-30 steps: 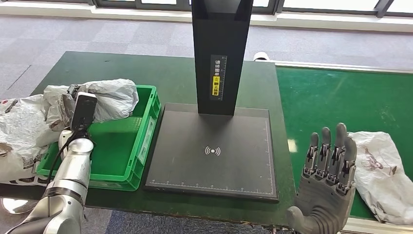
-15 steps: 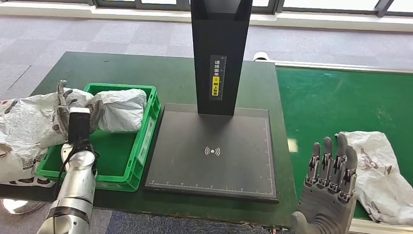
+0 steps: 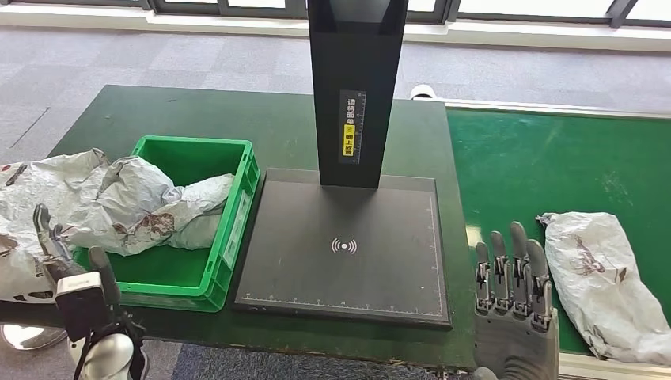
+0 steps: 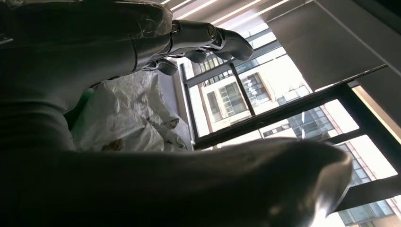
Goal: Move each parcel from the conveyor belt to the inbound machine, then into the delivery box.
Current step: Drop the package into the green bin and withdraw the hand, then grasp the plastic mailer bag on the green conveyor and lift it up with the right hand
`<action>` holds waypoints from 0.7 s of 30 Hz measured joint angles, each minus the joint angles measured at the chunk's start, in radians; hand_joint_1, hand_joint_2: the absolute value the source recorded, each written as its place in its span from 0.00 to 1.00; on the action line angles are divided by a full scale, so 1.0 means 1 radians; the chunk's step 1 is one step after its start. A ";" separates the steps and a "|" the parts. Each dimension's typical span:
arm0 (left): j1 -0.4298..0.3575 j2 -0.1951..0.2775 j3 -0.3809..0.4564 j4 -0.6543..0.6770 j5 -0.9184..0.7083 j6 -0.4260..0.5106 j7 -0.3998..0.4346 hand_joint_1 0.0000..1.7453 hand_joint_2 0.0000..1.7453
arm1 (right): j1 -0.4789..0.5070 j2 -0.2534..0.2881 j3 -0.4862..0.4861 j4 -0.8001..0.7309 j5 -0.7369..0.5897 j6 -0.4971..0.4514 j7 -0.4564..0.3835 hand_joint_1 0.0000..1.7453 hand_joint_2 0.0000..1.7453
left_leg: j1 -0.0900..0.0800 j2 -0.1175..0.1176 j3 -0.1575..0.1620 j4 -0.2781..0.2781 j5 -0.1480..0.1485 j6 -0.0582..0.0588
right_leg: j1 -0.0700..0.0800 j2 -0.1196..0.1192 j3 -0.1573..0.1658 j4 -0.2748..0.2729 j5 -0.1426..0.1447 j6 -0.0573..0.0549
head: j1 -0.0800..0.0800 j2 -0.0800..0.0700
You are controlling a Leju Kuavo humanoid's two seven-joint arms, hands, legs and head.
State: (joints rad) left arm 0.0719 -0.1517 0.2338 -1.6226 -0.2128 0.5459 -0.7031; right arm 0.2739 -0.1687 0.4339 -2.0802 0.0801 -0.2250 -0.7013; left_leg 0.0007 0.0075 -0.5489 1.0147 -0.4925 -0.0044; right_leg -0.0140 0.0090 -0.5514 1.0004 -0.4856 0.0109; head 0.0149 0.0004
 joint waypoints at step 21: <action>0.288 -0.100 -0.175 -0.399 0.183 -0.051 0.000 0.00 0.00 | -0.080 0.155 -0.544 0.394 0.453 -0.222 0.086 0.00 1.00 | 0.000 -0.005 0.001 0.000 0.000 0.001 | 0.000 -0.005 0.003 -0.001 -0.001 0.001 | 0.000 0.000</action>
State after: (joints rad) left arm 0.3600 -0.2519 0.0592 -2.0214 -0.0300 0.4950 -0.7026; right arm 0.1942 -0.0137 -0.1105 -1.6866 0.5336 -0.4470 -0.6153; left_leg 0.0007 0.0022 -0.5484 1.0150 -0.4923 -0.0036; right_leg -0.0140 0.0039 -0.5480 0.9992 -0.4863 0.0119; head 0.0147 0.0004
